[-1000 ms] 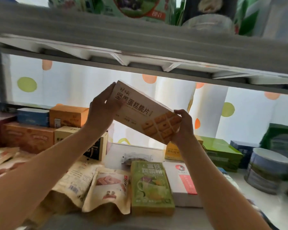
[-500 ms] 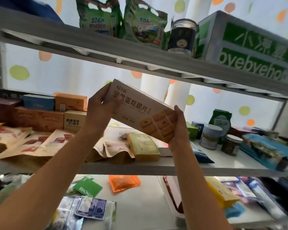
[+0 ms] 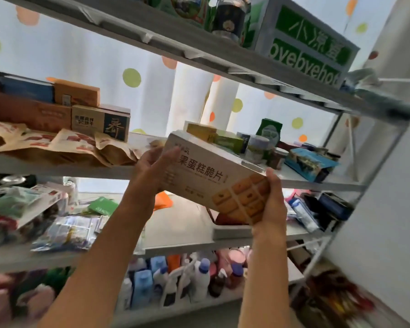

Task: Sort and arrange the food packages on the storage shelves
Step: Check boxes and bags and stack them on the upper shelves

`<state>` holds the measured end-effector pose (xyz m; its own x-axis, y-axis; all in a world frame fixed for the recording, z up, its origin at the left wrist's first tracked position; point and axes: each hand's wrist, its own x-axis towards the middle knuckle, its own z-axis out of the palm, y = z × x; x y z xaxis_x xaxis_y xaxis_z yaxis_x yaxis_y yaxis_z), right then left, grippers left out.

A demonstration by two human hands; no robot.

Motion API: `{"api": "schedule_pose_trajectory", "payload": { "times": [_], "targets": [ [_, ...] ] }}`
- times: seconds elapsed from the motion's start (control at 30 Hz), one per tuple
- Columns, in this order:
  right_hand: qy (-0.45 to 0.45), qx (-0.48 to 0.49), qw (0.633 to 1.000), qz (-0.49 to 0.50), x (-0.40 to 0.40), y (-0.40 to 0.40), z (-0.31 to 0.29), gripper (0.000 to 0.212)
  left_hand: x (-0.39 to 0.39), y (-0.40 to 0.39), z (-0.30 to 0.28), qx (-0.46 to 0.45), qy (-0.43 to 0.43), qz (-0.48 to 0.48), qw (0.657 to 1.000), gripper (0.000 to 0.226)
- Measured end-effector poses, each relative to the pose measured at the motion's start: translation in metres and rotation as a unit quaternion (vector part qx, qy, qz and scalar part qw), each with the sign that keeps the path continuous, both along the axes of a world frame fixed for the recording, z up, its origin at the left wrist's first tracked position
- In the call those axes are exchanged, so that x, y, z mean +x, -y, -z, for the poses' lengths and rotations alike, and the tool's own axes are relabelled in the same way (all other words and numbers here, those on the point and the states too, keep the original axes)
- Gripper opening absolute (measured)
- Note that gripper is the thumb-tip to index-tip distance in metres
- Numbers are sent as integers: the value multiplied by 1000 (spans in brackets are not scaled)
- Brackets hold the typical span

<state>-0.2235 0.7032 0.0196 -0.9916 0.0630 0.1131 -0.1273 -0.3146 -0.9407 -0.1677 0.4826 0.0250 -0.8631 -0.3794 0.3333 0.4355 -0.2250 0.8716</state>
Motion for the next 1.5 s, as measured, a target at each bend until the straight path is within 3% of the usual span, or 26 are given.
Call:
{"api": "schedule_pose_trajectory", "payload": {
  "times": [0.13,0.23,0.33,0.53,0.7,0.77,0.9,1.03,1.2,1.3,1.4,1.5],
  "targets": [
    [44,7,998,34,22,-24,56,76,19,-21,39,25,77,24,996,56],
    [60,48,996,55,30,-34,91,62,28,-31,73,39,164,27,985,65],
    [62,89,992,69,34,-43,112,54,37,-40,108,79,219,84,969,50],
    [43,139,987,75,33,-47,138,61,42,-43,151,138,282,40,949,28],
    [139,40,979,143,28,-15,175,68,47,-50,170,192,300,-18,934,24],
    [167,42,976,136,32,5,182,72,51,-53,176,210,295,-53,931,36],
    [197,44,975,93,44,46,194,116,55,-50,186,231,281,-90,927,97],
    [221,2,975,20,54,72,209,140,57,-57,190,160,281,-134,937,110],
    [229,-56,971,31,59,62,222,128,68,-51,197,99,313,-137,934,111],
    [239,-54,969,41,60,49,221,92,75,-41,200,112,304,-158,933,110],
    [232,-26,972,18,59,34,221,63,79,-25,203,145,321,-149,924,90],
    [228,-9,974,1,58,24,226,59,83,-14,205,172,347,-76,919,74]
  ]
}}
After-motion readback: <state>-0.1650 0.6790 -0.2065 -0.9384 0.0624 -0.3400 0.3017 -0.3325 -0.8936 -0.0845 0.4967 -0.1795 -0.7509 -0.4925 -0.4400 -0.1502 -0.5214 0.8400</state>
